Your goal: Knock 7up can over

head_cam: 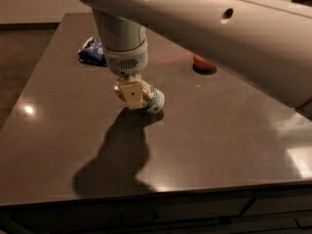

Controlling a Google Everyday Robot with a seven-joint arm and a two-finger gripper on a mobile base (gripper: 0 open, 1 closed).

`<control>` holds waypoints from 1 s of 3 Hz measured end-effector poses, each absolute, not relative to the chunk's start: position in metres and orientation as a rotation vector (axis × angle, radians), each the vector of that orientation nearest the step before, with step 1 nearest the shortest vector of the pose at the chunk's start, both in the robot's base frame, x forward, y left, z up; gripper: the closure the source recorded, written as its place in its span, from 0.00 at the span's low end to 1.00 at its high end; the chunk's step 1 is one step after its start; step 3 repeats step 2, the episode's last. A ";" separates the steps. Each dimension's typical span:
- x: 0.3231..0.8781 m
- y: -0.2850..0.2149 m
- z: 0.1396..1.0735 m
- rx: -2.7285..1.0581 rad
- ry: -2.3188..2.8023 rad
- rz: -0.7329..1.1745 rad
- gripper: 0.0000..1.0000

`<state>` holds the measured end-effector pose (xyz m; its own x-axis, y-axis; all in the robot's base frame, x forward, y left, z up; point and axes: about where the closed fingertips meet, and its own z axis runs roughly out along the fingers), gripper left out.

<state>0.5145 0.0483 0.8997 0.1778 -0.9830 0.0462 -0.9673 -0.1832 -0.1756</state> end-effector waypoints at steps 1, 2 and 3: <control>0.508 0.051 0.890 -2.330 1.938 -0.166 0.00; 0.508 0.051 0.890 -2.330 1.938 -0.166 0.00; 0.508 0.051 0.890 -2.330 1.938 -0.166 0.00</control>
Offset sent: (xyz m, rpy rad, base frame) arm -0.0165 -0.0007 -0.0159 0.0357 0.0737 -0.0028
